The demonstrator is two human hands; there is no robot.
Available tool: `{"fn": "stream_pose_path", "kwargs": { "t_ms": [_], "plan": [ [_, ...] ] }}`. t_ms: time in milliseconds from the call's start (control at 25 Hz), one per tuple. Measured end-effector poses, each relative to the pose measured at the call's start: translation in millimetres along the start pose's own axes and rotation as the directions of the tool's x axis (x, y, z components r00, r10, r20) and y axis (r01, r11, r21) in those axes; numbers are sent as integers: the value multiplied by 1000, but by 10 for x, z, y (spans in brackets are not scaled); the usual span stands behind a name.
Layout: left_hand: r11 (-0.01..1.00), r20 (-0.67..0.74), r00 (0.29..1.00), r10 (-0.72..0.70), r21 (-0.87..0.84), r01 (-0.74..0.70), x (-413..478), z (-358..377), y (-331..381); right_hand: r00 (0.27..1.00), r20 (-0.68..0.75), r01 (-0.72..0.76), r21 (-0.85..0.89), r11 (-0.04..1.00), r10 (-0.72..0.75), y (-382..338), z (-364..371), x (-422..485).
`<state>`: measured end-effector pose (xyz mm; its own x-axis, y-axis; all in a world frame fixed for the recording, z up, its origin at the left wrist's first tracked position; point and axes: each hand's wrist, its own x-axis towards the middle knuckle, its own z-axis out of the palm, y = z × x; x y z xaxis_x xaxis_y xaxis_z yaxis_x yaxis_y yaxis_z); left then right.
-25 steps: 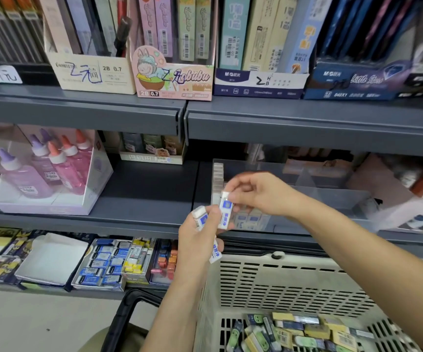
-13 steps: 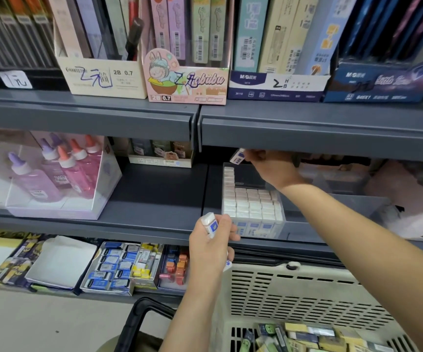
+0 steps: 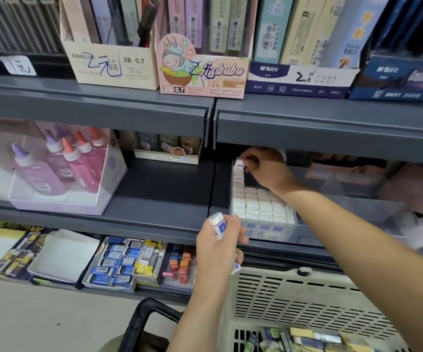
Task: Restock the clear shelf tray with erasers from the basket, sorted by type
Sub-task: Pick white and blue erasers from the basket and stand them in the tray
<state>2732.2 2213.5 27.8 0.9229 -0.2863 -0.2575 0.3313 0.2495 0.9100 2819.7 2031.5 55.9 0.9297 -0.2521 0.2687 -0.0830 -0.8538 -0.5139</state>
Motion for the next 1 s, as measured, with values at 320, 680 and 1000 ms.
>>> {"fn": "stream_pose_path", "kwargs": {
  "t_ms": [320, 680, 1000],
  "plan": [
    [1000, 4, 1000, 13, -1, -13, 27, 7, -22, 997, 72, 35, -100, 994, -28, 58, 0, -40],
    [964, 172, 983, -70, -240, 111, -55, 21, 43, 988, 118, 62, 264, 963, -96, -536, -420, -1012],
    [954, 257, 958, -123, -236, 186, -175, 93, 84, 953, 297, -23, 291, 956, -68, -633, -475, -1423]
  ]
}}
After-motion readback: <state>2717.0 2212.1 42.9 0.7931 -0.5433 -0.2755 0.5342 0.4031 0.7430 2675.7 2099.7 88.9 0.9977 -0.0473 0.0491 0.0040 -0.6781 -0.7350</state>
